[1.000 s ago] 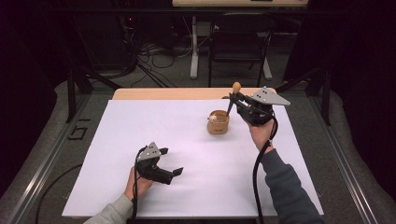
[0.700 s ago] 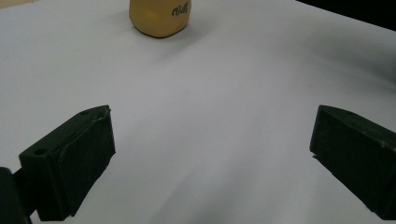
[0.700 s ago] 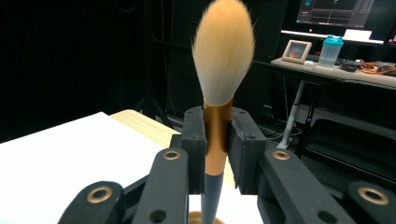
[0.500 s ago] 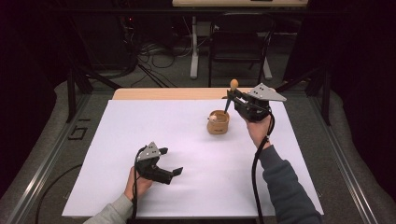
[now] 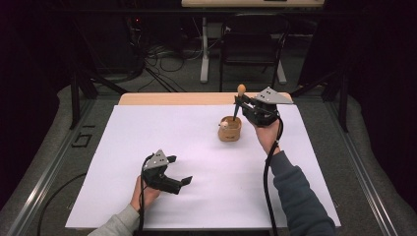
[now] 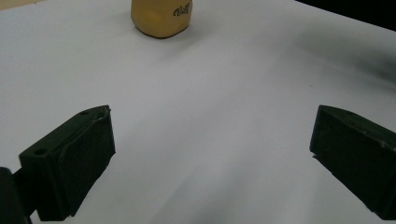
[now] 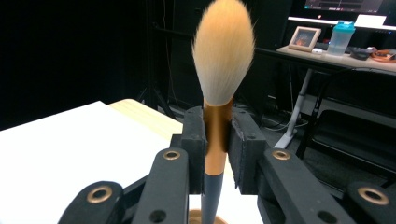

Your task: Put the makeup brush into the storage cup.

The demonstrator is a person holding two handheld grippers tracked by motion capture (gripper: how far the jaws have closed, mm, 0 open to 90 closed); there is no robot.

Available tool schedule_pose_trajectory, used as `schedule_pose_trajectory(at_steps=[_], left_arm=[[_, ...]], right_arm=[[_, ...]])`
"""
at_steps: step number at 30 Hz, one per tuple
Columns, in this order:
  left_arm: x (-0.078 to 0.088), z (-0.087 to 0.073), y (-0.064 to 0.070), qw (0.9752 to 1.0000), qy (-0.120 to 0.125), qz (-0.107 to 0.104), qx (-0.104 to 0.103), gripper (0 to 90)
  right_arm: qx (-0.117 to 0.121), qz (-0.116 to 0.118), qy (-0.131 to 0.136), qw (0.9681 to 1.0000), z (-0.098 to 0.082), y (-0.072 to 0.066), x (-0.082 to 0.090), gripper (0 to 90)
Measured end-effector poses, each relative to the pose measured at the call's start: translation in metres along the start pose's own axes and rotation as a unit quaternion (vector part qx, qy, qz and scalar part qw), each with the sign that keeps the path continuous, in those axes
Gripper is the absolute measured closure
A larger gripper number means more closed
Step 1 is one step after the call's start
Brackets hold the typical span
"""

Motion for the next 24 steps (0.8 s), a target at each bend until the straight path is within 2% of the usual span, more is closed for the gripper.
schedule_pose_trajectory(at_steps=[9,24], left_arm=[[0.0,0.0,0.0,1.0,0.0,0.0,-0.001,0.1],[0.001,0.0,0.0,1.0,0.0,0.001,-0.004,0.1]], right_arm=[[-0.002,-0.005,-0.019,0.9998,-0.01,0.003,-0.01,78.0],[0.019,-0.021,-0.052,0.9982,-0.025,0.006,-0.022,77.7]])
Point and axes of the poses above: each handheld gripper's, and its own axes: x roughly backward along the jaws, z roughly out of its top, y roughly to its right, the point moved 5 cm from there along -x, roughly forward along the jaws, and after that the axes turned 13 degrees about -x, right-handed, at the moved point
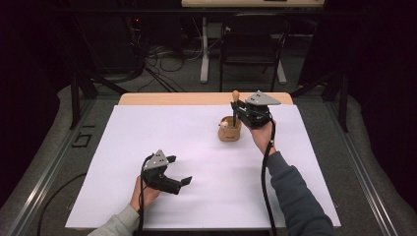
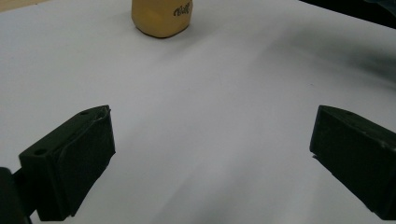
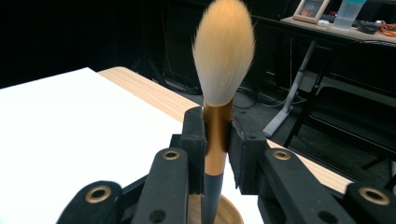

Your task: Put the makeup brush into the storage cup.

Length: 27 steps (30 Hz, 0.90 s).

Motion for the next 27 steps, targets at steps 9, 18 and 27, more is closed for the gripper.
schedule_pose_trajectory(at_steps=[9,18,27], left_arm=[[0.002,0.001,-0.001,0.9999,0.0,0.008,-0.007,0.1],[0.005,0.002,-0.002,0.9999,0.004,0.015,-0.008,0.0],[0.011,0.003,-0.007,0.9995,0.009,0.029,-0.007,0.1]], right_arm=[[-0.003,0.022,-0.05,0.9985,-0.003,-0.004,0.001,31.1],[-0.004,0.049,-0.058,0.9971,-0.006,-0.01,0.017,9.7],[0.0,0.071,-0.055,0.9959,-0.009,-0.021,0.031,4.6]])
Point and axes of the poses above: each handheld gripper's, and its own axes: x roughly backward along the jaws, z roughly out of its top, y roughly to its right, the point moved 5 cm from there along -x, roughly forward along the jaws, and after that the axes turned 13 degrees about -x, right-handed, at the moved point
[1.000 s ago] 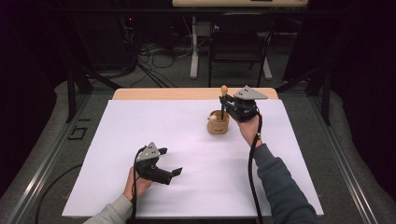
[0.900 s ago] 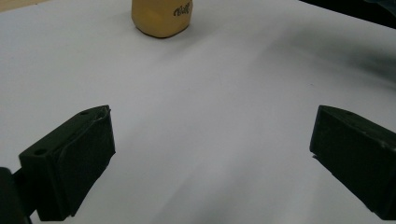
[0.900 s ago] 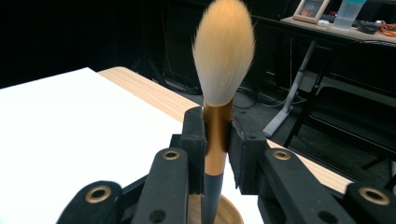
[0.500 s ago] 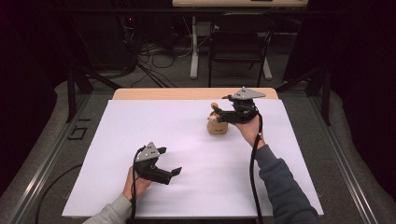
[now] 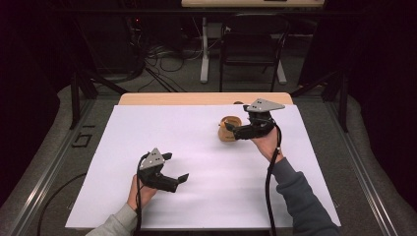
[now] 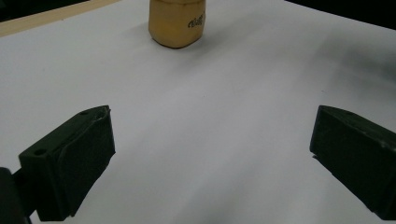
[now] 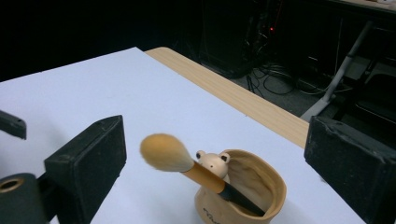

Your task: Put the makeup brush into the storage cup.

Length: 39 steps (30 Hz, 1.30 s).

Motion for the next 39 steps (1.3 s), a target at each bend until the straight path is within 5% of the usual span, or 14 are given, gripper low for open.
schedule_pose_trajectory(at_steps=[23,39], left_arm=[[0.014,0.001,-0.011,0.9995,0.011,0.029,-0.003,0.0],[0.032,0.001,-0.018,0.9975,0.042,0.057,-0.01,0.0]], right_arm=[[0.014,0.008,0.021,0.9996,-0.019,-0.021,0.035,0.0],[0.027,0.019,0.047,0.9983,-0.039,-0.033,0.058,0.0]])
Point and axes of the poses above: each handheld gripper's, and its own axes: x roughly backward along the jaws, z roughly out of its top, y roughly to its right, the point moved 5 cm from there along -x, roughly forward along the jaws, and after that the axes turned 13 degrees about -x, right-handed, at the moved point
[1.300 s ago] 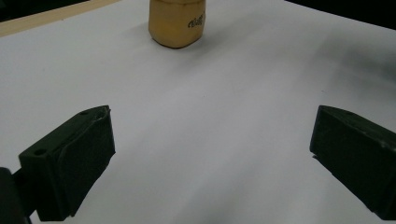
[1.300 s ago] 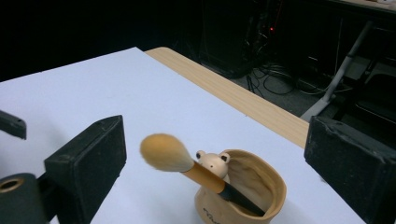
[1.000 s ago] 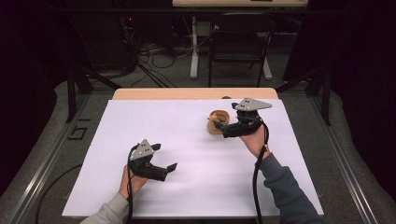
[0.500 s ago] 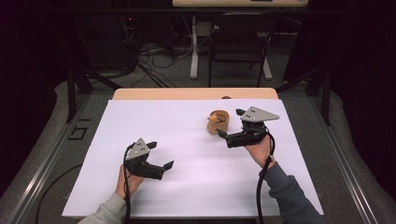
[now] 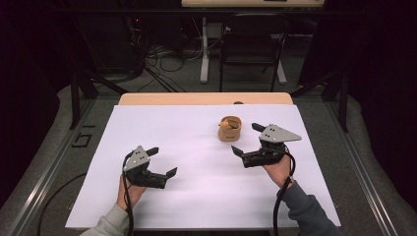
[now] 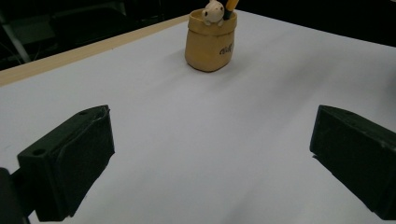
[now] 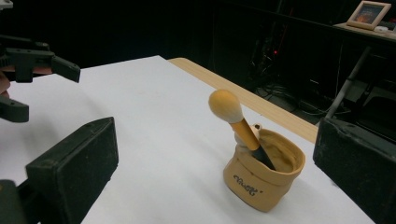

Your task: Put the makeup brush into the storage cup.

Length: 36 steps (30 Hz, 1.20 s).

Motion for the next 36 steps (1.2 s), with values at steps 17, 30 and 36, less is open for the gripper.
schedule_pose_trajectory(at_steps=[17,30,36], left_arm=[[0.016,-0.007,-0.003,0.9998,0.012,0.018,-0.005,0.0],[0.029,-0.014,-0.005,0.9993,0.015,0.033,-0.008,0.0],[0.033,-0.018,-0.007,0.9992,0.013,0.037,-0.01,0.0]], right_arm=[[0.015,-0.015,0.014,0.9997,-0.022,-0.006,0.022,0.0],[0.017,-0.031,0.036,0.9987,-0.036,-0.005,0.044,0.0],[0.01,-0.041,0.04,0.9983,-0.042,-0.002,0.051,0.0]])
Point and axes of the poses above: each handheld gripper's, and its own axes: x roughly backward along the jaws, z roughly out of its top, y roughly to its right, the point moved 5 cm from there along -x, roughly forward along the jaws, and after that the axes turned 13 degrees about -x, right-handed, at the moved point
